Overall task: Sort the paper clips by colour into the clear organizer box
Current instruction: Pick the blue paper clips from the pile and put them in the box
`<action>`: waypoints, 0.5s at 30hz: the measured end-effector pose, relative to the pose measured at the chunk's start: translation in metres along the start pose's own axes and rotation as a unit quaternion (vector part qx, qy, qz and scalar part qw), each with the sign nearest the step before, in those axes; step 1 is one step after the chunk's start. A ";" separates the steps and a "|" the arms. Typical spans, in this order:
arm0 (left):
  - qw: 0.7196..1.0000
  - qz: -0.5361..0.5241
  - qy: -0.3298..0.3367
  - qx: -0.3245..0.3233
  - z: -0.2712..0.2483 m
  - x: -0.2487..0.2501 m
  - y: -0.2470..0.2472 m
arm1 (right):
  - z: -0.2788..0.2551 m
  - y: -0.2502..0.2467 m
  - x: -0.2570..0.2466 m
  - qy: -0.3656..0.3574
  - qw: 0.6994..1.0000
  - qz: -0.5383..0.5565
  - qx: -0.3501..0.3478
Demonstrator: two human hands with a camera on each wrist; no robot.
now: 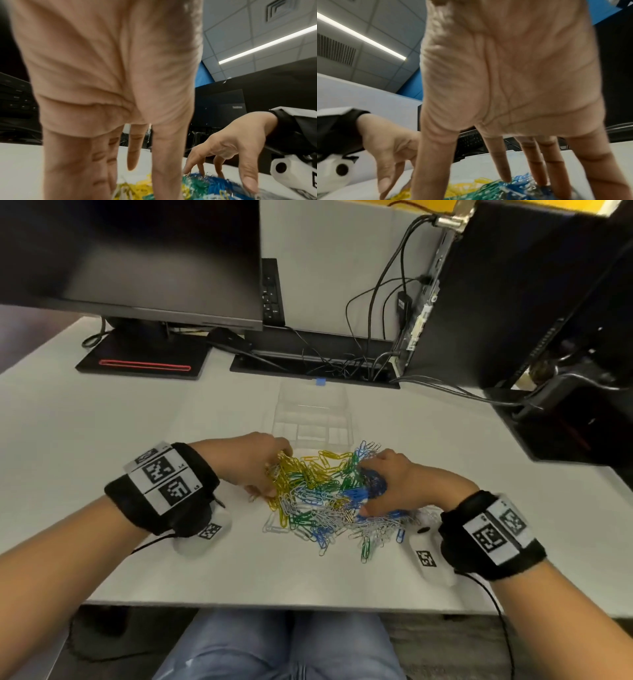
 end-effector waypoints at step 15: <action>0.997 0.075 -0.007 -0.023 0.015 -0.002 -0.006 | 0.009 0.001 -0.014 -0.095 0.992 0.037 -0.074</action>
Point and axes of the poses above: each hand's wrist, its own z-axis towards the middle knuckle, its own y-axis out of the palm, x = y × z, the point moved 5 cm from there along z, towards the middle knuckle, and after that the axes turned 6 degrees about -z, right-handed, at the moved point
